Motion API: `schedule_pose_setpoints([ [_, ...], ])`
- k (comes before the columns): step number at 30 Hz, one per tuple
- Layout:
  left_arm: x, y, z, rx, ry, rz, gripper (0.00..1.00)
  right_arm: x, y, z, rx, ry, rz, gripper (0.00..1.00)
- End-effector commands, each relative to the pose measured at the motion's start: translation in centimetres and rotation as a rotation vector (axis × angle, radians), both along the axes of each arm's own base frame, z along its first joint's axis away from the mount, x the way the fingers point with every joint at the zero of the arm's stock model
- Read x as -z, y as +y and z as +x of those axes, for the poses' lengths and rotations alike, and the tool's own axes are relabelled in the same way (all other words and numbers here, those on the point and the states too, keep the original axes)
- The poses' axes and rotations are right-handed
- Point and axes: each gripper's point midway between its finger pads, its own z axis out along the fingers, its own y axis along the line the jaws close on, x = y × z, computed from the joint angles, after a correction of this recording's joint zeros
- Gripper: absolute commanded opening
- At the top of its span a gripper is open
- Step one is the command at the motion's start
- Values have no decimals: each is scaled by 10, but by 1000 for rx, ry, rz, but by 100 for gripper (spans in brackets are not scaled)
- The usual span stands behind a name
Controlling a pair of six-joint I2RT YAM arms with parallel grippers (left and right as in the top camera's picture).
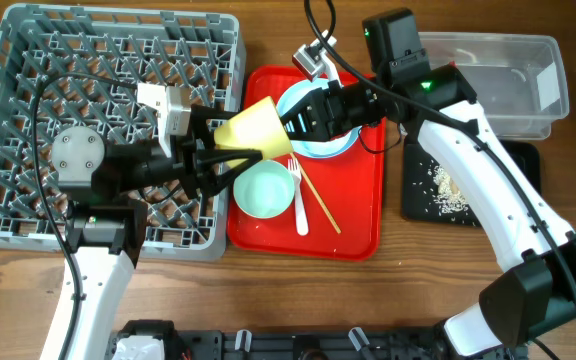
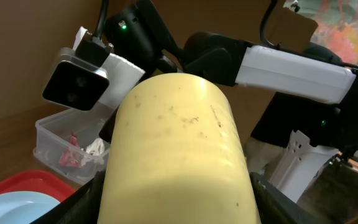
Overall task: Sort waste into correct bins and load items into the dishwasher rack
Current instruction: 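Hand the yellow cup from the right gripper to the left gripper, then place the yellow cup into the dish rack with the left gripper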
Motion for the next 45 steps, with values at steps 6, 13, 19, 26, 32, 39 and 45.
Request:
schedule_pose_setpoints([
  [6, 5, 2, 9, -46, 59, 1, 51, 4, 2, 5, 25, 8, -32, 27],
  [13, 29, 23, 31, -180, 181, 22, 45, 54, -14, 43, 281, 53, -327, 36],
  [19, 90, 74, 65, -517, 346, 163, 31, 106, -71, 75, 522, 30, -660, 38],
  [26, 143, 129, 74, -874, 551, 330, 4, 119, -120, 69, 599, -22, -870, 38],
  [32, 155, 168, 58, -1086, 689, 486, 4, 104, -165, 58, 678, -93, -993, 39],
  [39, 142, 207, 37, -1297, 769, 616, 4, 105, -189, 46, 683, -50, -1039, 39],
  [45, 157, 222, 30, -1358, 830, 715, 4, 104, -191, 47, 689, -49, -1038, 39],
])
